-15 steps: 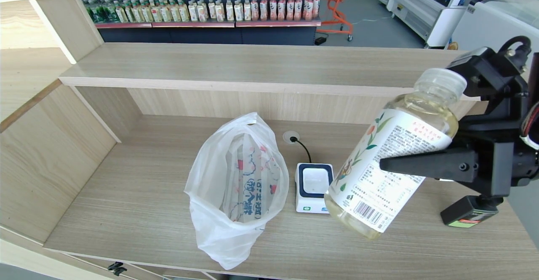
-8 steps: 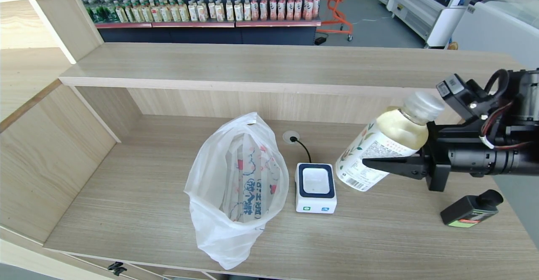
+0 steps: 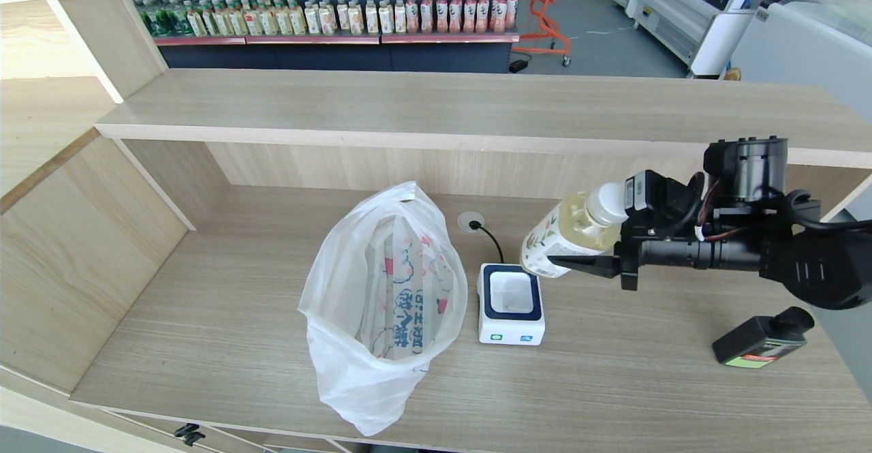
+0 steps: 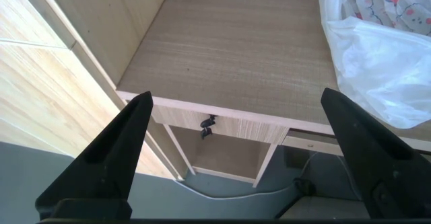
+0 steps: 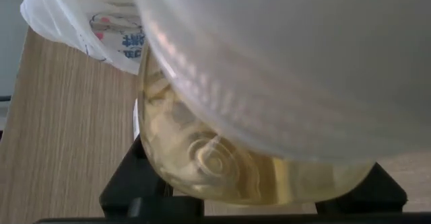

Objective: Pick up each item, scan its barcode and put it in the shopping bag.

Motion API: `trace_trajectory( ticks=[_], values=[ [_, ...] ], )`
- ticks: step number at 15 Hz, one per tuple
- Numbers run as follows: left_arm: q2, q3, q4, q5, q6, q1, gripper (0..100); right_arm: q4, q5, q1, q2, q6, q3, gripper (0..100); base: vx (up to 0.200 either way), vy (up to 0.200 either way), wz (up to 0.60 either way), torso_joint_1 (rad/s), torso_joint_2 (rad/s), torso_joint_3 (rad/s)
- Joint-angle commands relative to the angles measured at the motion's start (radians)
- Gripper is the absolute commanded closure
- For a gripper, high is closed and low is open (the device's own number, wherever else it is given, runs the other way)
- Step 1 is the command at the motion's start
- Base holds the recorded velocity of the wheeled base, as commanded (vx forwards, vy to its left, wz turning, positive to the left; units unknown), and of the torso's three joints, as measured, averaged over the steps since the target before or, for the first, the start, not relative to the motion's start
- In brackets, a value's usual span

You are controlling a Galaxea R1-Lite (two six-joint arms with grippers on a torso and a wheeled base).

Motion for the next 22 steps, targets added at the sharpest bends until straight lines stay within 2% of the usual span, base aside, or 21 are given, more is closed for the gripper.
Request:
trace_trajectory(
  ticks=[1,4,8,16,22],
  values=[
    [0.0,0.0,0.0,0.001,0.0,0.0,0,0.0,0.032,0.002,0.081,-0.064,-0.012,100,0.0,0.0,0.0,0.0,0.0,0.0],
    [0.0,0.0,0.0,0.001,0.0,0.002,0,0.0,0.079,0.0,0.142,-0.202,-0.05,100,0.0,0.0,0.0,0.0,0.0,0.0],
    [0.0,0.0,0.0,0.001,0.0,0.0,0,-0.018,0.11,-0.001,0.199,-0.278,-0.065,100,0.0,0.0,0.0,0.0,0.0,0.0],
    [0.0,0.0,0.0,0.001,0.0,0.0,0,-0.162,0.141,0.027,0.303,-0.283,-0.107,100,0.0,0.0,0.0,0.0,0.0,0.0],
    [0.0,0.0,0.0,0.001,0.0,0.0,0,-0.165,0.139,0.027,0.294,-0.28,-0.1,100,0.0,0.0,0.0,0.0,0.0,0.0]
  ],
)
